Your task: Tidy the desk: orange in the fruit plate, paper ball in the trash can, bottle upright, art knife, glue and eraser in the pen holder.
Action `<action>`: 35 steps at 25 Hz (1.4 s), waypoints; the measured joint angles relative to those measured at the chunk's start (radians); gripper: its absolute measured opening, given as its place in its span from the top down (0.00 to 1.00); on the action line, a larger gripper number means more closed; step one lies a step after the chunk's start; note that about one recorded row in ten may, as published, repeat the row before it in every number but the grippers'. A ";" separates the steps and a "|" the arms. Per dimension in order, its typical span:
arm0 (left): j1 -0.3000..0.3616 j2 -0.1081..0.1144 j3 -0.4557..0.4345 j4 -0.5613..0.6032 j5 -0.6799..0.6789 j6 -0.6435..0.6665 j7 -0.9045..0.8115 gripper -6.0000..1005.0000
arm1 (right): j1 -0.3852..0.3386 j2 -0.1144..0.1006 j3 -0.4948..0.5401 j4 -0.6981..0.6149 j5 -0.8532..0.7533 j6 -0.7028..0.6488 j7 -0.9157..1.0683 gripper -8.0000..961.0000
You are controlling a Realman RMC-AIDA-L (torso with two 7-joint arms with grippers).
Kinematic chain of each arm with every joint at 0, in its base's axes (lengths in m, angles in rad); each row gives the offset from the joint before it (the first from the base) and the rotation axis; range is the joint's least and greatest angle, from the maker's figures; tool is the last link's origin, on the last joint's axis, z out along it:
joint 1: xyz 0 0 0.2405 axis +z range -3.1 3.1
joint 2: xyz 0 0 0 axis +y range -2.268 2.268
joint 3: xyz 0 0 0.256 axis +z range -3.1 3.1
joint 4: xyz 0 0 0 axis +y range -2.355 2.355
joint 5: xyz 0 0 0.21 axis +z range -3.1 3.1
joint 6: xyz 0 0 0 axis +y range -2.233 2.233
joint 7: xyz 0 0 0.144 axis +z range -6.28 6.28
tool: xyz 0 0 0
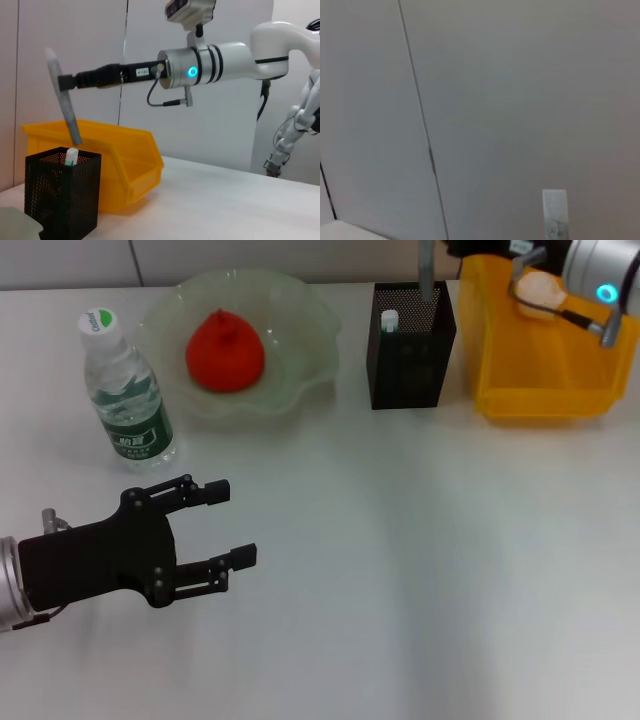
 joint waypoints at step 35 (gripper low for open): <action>-0.003 0.004 -0.021 -0.010 -0.001 0.007 0.004 0.22 | 0.012 0.002 -0.152 -0.083 0.172 0.123 -0.109 0.47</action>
